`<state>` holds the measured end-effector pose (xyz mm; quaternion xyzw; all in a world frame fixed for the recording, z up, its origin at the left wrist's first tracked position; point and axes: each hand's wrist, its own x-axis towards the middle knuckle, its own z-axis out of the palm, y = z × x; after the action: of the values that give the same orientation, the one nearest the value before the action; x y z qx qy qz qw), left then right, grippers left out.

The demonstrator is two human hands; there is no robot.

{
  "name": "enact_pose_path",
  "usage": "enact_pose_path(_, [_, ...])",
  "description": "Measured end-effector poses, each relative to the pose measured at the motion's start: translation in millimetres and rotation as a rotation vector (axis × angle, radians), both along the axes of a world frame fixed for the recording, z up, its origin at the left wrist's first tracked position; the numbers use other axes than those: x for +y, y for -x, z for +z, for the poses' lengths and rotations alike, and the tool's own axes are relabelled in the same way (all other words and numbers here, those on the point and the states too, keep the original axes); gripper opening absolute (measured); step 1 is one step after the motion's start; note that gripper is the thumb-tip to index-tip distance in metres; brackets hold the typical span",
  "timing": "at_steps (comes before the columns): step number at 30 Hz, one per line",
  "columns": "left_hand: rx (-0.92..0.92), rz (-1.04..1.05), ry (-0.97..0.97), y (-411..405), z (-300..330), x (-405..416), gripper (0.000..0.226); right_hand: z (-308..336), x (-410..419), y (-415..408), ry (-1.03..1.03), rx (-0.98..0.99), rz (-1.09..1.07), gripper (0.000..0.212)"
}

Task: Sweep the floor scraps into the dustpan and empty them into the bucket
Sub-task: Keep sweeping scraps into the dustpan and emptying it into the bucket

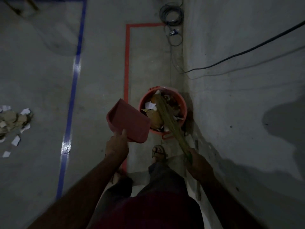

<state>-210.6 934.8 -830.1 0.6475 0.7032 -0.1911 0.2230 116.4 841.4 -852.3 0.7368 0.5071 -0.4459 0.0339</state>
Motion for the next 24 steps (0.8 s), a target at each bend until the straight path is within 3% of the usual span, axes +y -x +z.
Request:
enact_pose_path(5, [-0.093, 0.114, -0.134, 45, 20, -35, 0.041, 40, -35, 7, -0.164, 0.103, 0.000, 0.058])
enact_pose_path(10, [-0.092, 0.187, -0.248, 97, 38, -77, 0.035, 71, -40, 62, -0.354, 0.066, 0.151, 0.053])
enact_pose_path(17, [-0.037, 0.257, -0.458, 201, 63, -145, 0.020, 106, -21, 210, -0.588, 0.087, 0.458, 0.061])
enact_pose_path(24, [0.118, 0.399, -0.641, 320, 93, -227, 0.027, 123, -33, 373, -0.731, 0.053, 0.723, 0.066])
